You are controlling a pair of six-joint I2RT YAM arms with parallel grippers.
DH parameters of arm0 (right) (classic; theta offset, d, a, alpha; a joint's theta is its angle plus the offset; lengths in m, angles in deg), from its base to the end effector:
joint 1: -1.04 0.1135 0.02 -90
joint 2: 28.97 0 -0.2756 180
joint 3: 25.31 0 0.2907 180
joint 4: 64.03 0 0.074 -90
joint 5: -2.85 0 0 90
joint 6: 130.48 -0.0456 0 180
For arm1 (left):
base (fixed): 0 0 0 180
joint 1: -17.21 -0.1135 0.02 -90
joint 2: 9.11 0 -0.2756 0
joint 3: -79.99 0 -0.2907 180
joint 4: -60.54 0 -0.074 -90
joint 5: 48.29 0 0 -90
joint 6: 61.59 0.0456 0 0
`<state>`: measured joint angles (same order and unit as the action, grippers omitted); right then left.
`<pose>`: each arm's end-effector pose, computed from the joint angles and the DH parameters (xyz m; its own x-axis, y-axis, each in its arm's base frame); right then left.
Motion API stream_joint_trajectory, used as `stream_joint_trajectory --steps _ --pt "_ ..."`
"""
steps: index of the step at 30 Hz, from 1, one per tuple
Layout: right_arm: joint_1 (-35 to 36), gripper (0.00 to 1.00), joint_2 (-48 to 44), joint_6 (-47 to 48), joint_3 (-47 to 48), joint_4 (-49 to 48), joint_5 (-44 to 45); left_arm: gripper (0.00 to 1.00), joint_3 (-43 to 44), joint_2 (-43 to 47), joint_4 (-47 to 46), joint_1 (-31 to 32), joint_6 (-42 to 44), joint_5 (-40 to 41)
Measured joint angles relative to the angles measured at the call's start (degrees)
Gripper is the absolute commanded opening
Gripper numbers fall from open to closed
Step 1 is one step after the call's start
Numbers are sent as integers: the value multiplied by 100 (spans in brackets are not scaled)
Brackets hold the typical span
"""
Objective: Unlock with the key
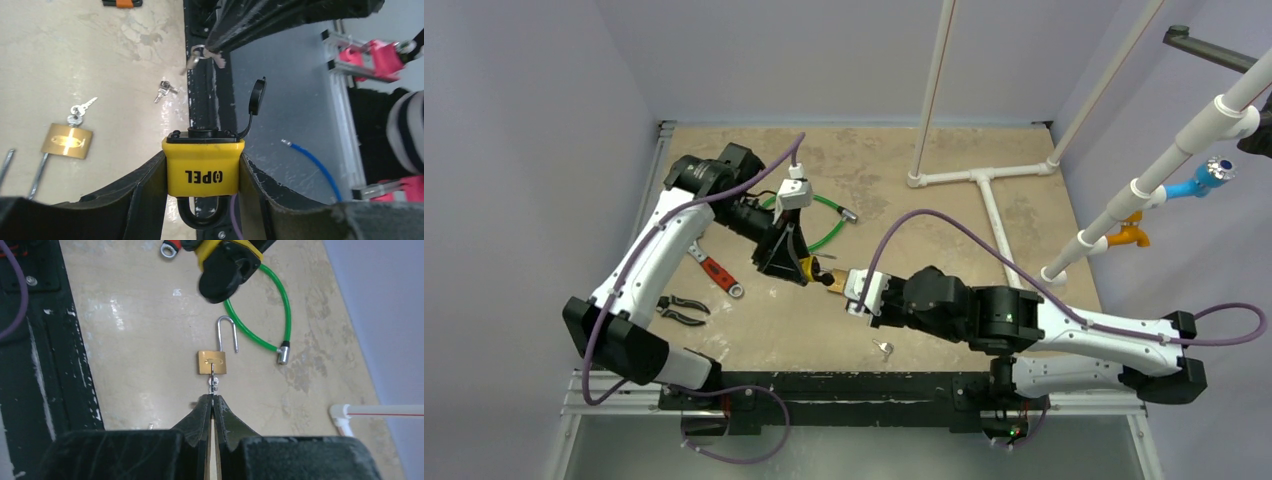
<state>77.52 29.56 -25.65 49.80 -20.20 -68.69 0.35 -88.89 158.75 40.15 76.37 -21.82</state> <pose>0.0746 0.2484 0.3778 0.1157 -0.5572 -0.8223 -0.8553 0.3650 -0.3677 0.2267 -0.1403 0.3948 -0.3422 0.5043 -0.7928 0.9027 -0.0579 -0.4264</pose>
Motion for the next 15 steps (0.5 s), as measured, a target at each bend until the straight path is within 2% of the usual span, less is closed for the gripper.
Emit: stream_joint_trajectory --steps 3,8,15 --pt "317 0 -328 546 -369 -348 254 0 -149 -354 52 -142 -118 -479" --pt "538 0 -428 1222 -367 -667 688 0 -487 -411 186 -105 -557 -1137" --pt "564 0 94 1648 -127 -538 680 0 -1386 -409 201 542 -968 -1624"
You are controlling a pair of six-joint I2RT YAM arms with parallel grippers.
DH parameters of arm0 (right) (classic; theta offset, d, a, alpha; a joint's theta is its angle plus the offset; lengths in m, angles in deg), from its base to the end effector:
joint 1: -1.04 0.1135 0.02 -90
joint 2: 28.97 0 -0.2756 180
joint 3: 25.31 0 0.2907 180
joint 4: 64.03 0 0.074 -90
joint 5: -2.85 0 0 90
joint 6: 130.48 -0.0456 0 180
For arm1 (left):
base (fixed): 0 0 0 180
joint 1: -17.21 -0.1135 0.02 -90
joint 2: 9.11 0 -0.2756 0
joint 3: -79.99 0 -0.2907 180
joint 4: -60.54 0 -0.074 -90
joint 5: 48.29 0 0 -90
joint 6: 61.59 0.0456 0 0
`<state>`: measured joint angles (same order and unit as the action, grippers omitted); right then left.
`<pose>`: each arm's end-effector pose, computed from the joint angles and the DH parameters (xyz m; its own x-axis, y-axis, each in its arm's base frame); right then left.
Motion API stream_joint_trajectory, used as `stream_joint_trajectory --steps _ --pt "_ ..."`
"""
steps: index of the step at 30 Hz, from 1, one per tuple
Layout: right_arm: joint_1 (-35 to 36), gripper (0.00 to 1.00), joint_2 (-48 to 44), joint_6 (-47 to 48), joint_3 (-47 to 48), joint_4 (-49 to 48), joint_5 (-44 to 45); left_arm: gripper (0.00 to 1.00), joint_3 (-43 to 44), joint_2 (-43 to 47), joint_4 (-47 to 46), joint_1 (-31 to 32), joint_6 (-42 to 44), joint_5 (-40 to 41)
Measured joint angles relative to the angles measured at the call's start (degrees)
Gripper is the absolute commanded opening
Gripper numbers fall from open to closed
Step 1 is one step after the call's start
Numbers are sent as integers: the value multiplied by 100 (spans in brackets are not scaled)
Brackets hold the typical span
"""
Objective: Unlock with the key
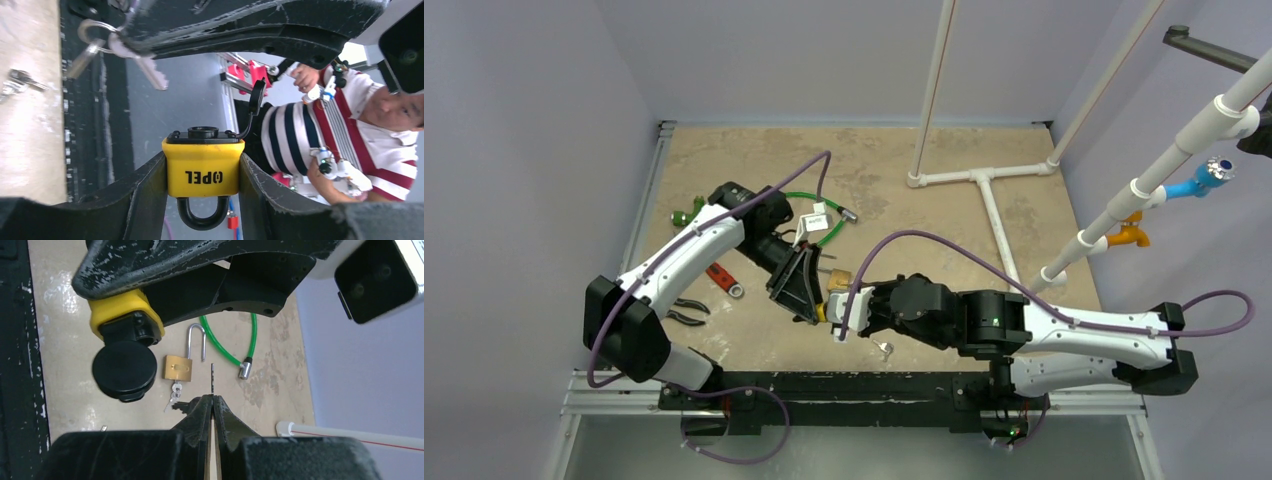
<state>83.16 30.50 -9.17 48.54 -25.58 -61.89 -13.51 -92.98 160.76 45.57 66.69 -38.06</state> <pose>0.0559 0.2616 0.3761 0.3900 -0.6102 -0.6896 -0.7488 0.2257 -0.6232 0.2164 -0.1678 0.3195 -0.7033 0.5047 -0.5006 0.5168 -0.1205 -0.8476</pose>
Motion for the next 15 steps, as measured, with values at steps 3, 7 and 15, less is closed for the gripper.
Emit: stream_joint_trajectory --steps 3,7,15 --pt "0 0 87 72 39 229 -101 0 -203 0 57 243 -37 -76" --pt "37 0 201 81 310 667 -240 0 -232 20 72 234 -125 -94" --pt "385 0 531 -127 953 1582 -723 0 -232 -28 72 234 -186 -26"
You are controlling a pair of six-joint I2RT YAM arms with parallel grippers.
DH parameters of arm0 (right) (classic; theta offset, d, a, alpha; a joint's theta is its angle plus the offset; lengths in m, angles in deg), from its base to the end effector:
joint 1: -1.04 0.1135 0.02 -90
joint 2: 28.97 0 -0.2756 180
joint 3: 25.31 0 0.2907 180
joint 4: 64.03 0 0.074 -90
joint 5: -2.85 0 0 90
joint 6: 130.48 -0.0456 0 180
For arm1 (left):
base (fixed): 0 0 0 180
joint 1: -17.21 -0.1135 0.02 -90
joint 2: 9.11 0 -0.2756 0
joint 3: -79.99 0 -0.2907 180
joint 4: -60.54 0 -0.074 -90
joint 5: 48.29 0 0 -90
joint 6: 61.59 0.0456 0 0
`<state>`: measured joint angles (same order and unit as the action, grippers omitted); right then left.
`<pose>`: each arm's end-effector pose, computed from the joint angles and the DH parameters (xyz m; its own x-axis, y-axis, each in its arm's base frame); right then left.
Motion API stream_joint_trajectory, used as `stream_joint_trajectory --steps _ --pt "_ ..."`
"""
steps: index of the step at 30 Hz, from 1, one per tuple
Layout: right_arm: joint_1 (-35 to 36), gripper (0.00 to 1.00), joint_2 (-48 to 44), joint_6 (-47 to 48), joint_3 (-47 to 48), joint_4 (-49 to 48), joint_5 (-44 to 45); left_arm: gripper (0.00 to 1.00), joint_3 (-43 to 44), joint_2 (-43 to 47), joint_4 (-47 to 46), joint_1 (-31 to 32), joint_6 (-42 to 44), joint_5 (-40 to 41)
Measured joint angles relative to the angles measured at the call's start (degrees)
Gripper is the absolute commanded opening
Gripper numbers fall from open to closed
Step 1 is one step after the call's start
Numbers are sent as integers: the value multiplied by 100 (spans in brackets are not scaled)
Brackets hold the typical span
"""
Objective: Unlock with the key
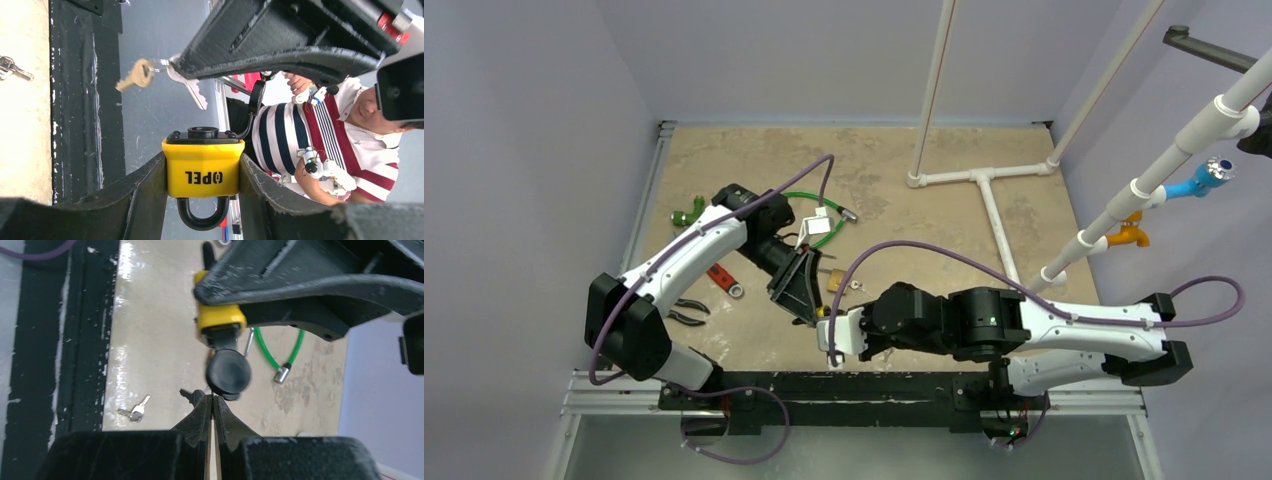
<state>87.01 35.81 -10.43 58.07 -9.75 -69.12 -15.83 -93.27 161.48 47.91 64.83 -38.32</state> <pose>0.0333 0.2717 0.3871 0.4307 -0.6627 -0.6127 -0.8263 -0.0164 -0.5630 0.2068 -0.1750 0.3074 -0.7222 0.5483 -0.4217 0.4433 -0.1012 -0.8907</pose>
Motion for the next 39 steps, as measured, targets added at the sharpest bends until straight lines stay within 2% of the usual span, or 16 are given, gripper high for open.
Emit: stream_joint_trajectory --steps 11,22,39 --pt "227 0 494 -46 350 778 -229 0 0 -129 0 79 -131 155" --pt "227 0 516 85 398 780 179 0 -92 -129 -2 315 -149 260" --pt "254 0 686 146 632 673 35 0 -68 -133 0 352 -190 293"
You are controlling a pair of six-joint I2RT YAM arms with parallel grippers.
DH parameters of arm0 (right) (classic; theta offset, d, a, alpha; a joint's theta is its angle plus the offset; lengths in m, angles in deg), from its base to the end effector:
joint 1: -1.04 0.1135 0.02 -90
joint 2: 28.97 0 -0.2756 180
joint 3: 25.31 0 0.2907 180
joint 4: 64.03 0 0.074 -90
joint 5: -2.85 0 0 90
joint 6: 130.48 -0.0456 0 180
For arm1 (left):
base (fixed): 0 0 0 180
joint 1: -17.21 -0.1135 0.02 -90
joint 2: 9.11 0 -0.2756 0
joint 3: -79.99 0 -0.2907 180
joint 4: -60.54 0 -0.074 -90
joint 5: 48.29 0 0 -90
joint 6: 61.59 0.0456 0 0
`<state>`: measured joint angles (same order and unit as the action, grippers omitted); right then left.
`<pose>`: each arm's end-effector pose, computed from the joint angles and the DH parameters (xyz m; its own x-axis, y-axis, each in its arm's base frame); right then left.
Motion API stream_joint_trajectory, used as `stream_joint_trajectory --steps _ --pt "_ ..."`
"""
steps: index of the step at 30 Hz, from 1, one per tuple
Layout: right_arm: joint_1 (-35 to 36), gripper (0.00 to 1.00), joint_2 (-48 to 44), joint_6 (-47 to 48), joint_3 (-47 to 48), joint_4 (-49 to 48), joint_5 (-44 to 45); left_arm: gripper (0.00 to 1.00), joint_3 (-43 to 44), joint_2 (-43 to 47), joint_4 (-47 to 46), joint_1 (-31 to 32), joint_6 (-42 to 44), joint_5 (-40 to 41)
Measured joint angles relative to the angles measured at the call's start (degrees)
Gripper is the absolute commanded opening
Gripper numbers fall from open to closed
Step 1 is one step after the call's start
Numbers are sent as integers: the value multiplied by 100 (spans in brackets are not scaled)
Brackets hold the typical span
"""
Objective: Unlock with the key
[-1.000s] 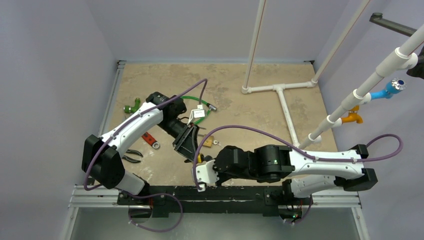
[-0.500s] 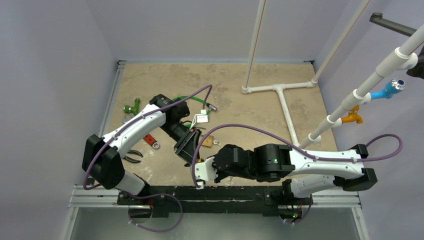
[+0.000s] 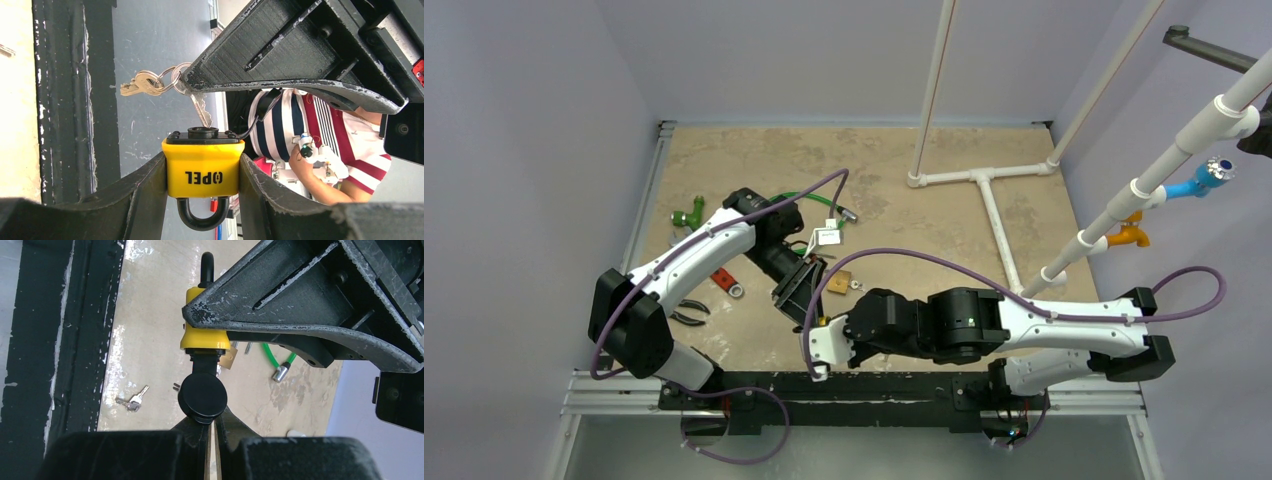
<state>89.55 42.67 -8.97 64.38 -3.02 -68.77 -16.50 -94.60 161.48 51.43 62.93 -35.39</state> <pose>0.0221 0.2949 0.3852 0.4776 -0.7143 -0.5116 -0.8129 -0.1384 -0.5657 0.1983 -0.1886 0.2962 -0.6950 0.6257 -0.3542 0.4117 -0.0575 -0.9095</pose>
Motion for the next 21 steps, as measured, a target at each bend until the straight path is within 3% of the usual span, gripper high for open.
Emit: stream_joint_trajectory --steps 21 --pt "48 0 39 -2 -24 -31 -33 0 129 -61 0 0 -2 107"
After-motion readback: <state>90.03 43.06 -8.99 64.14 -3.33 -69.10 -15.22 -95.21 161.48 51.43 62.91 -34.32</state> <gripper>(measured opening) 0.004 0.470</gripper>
